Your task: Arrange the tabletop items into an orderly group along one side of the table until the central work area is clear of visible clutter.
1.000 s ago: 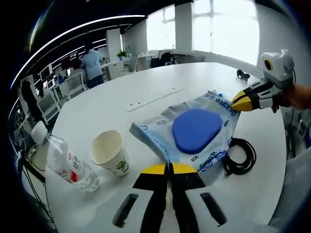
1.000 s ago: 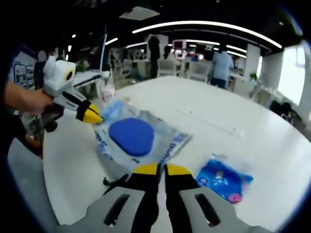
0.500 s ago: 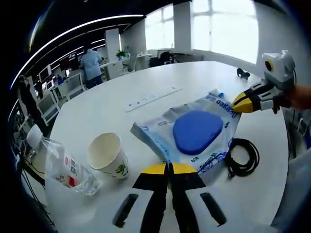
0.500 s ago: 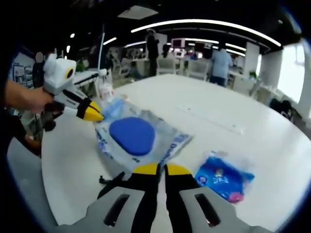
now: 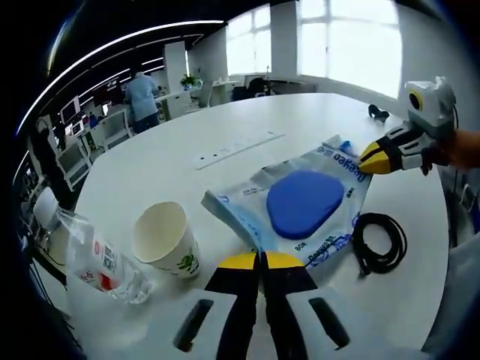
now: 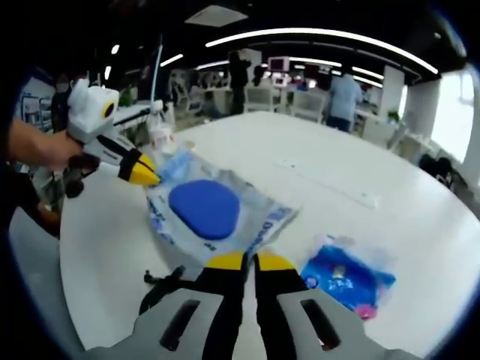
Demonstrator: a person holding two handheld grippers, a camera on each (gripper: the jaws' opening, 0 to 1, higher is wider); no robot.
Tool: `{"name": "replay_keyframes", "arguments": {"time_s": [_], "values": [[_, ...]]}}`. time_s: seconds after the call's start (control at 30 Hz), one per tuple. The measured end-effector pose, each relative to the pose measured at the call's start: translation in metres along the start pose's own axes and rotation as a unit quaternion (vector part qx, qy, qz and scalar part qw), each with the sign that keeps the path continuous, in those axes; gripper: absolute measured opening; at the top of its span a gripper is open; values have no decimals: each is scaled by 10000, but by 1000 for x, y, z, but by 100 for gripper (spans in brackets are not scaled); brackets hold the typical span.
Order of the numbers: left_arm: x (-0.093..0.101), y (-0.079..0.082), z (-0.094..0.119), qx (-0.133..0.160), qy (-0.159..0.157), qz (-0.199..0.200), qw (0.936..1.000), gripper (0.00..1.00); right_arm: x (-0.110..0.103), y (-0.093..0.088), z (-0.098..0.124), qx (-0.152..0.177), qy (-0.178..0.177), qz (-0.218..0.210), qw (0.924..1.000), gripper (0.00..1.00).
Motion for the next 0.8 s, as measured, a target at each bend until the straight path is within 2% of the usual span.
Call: {"name": "replay_keyframes", "arguments": {"time_s": [0.8], "values": [[-12,-1,-26,-35,45,65,10000,0,11,-4,-27,-134,-103,113,9998,1]]}}
Point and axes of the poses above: the point that each gripper's makers call its tool centre point, and the gripper's own axes: z roughly backward along the fingers, x roughly to its right, y roughly out of its top, the point moved 8 cm from there along z, roughly backward along the fingers, and after that the axes turned 7 degrees about -x, right-handed, at the moved point
